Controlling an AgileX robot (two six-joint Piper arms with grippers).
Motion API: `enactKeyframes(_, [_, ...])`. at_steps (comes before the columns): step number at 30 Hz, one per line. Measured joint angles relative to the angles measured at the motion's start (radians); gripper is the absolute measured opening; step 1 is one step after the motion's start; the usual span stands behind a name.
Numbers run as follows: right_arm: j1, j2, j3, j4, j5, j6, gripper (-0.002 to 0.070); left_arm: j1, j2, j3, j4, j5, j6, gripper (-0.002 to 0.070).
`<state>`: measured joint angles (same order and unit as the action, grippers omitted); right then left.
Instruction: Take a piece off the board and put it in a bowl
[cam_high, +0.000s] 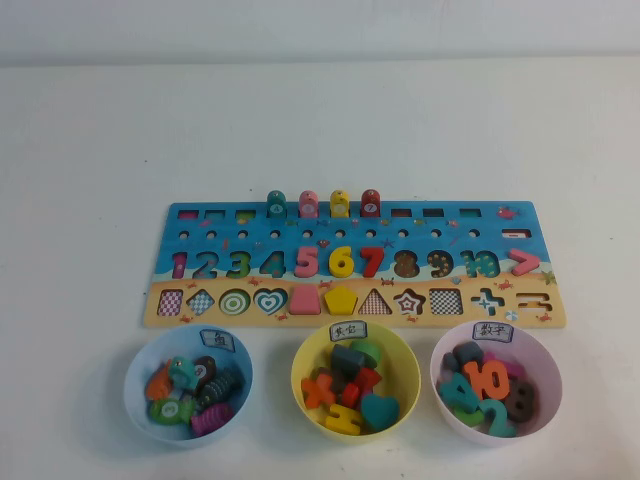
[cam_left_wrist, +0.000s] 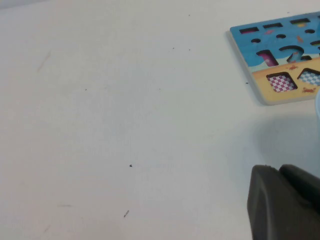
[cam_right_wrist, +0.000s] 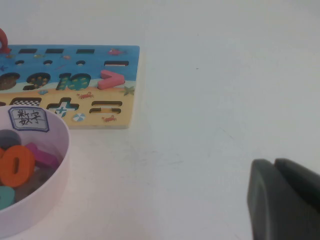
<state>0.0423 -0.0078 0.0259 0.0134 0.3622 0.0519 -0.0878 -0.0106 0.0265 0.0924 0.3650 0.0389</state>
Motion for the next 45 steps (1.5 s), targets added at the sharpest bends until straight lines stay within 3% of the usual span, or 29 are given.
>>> enactKeyframes(16, [0.000, 0.000, 0.000, 0.000, 0.000, 0.000, -0.0017, 0.000, 0.000, 0.000, -0.069, 0.000, 0.000, -0.0003])
enactKeyframes(21, [0.000, 0.000, 0.000, 0.000, 0.000, 0.000, -0.0017, 0.000, 0.000, 0.000, -0.220, -0.043, -0.002, -0.0003])
enactKeyframes(27, [0.000, 0.000, 0.000, 0.000, 0.000, 0.000, -0.0017, 0.000, 0.000, 0.000, -0.593, -0.276, -0.039, -0.0003])
enactKeyframes(30, [0.000, 0.000, 0.000, 0.000, 0.000, 0.000, -0.0017, 0.000, 0.000, 0.000, -0.705, -0.404, -0.046, -0.0003])
enactKeyframes(36, [0.000, 0.000, 0.000, 0.000, 0.000, 0.000, -0.0017, 0.000, 0.000, 0.000, -0.744, -0.484, -0.046, -0.0003])
enactKeyframes(45, [0.000, 0.000, 0.000, 0.000, 0.000, 0.000, -0.0017, 0.000, 0.000, 0.000, -0.761, -0.447, -0.099, -0.0003])
